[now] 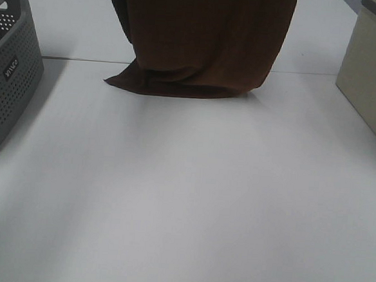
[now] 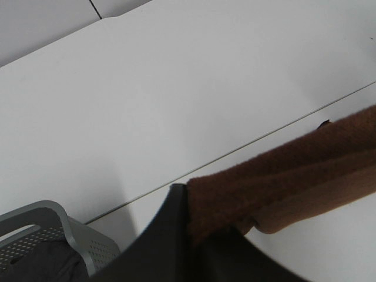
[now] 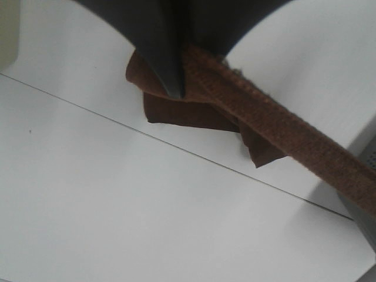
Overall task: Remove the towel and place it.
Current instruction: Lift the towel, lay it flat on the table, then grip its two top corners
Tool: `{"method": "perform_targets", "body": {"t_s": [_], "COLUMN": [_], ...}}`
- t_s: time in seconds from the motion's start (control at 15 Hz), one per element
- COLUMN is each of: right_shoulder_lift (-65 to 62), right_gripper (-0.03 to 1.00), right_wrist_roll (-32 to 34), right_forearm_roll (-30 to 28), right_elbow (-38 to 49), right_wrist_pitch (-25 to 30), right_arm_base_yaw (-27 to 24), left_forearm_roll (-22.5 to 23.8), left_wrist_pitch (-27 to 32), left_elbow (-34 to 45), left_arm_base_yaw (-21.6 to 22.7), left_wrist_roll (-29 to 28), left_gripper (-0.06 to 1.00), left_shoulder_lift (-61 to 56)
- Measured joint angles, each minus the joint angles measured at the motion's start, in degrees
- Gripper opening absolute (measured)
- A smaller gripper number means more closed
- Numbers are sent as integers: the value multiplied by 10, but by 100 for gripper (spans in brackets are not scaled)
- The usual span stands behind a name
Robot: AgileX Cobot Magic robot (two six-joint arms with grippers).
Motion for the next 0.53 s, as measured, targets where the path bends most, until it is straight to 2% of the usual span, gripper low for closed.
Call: {"method": "perform_targets", "body": {"t_s": [0.07,0.2,0.27,0.53], "right_shoulder_lift": [-13,-68,-79,-163], "right_gripper": [1,1,1,1], "right_wrist_roll": [-4,-6,-6,-7], "right_forearm_roll": [14,30,33,54], "right_elbow": [11,92,109,209], "right_wrist_pitch": [2,5,5,5], "right_arm_base_yaw": [0,1,1,2], "left_forearm_roll": [-10,-36,-38,-63], "left_wrist_pitch": [3,5,5,4], "left_elbow": [13,103,121,314], "left_arm_base_yaw": [0,0,0,-5], "left_wrist_roll": [-2,-12,-13,-45], "left_gripper": [0,0,0,0], "left_shoulder_lift": [-16,-83,-98,-242]}}
